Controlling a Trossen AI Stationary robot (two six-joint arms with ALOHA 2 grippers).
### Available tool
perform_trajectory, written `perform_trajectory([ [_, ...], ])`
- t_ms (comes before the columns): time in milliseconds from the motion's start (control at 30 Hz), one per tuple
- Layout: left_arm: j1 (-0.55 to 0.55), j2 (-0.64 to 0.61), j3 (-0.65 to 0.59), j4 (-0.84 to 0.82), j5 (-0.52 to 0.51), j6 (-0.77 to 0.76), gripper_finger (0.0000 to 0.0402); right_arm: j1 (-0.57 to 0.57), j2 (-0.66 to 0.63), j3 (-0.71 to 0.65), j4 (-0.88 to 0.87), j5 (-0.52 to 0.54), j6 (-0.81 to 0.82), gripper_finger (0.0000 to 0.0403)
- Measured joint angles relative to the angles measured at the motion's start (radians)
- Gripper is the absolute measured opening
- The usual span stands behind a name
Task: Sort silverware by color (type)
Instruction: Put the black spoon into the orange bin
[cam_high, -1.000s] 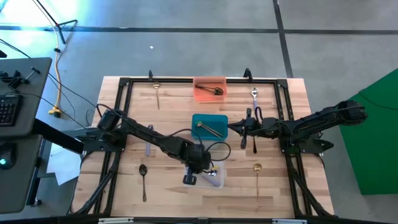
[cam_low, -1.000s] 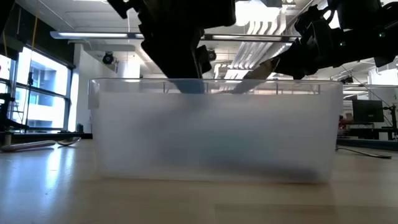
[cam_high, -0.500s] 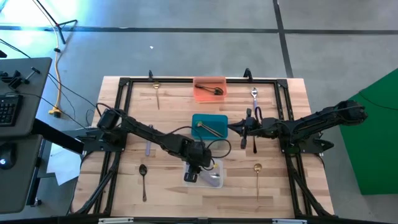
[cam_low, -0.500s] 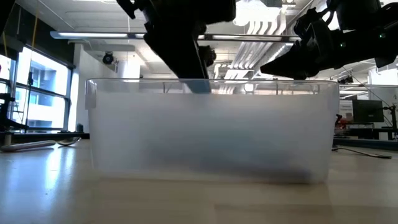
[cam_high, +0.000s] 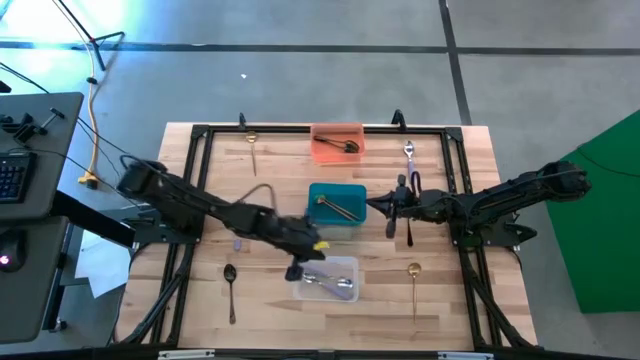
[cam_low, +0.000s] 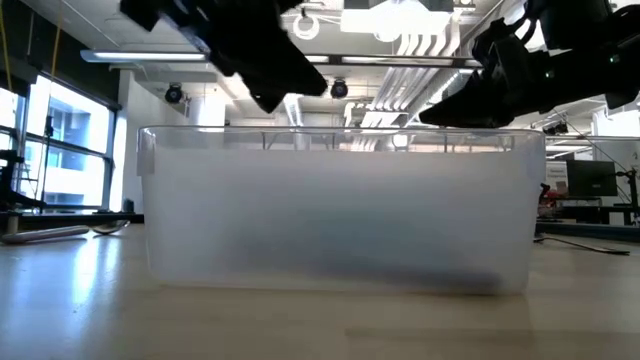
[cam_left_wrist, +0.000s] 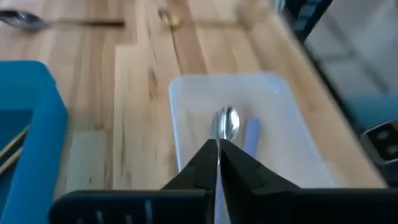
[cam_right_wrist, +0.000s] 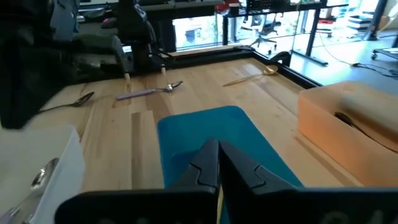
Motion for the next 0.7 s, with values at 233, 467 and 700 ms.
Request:
perform_trajectory([
  [233,0.079,-0.14,-0.323,0.474,-0.004,-0.044,0.0004,-0.002,0.001,0.0,-0.09,0.056,0.091,0.0],
  [467,0.19,-0.165,-0.507,0.695,0.003,-0.006,0.0002,-0.026,-0.002,-0.001,-0.173,0.088,0.211,0.0011],
  [700,0.343,-0.174,-0.59,0.792,0.101,0.037,0.0001,-0.049,-0.011,0.039,-0.391,0.087,0.348,0.0065],
])
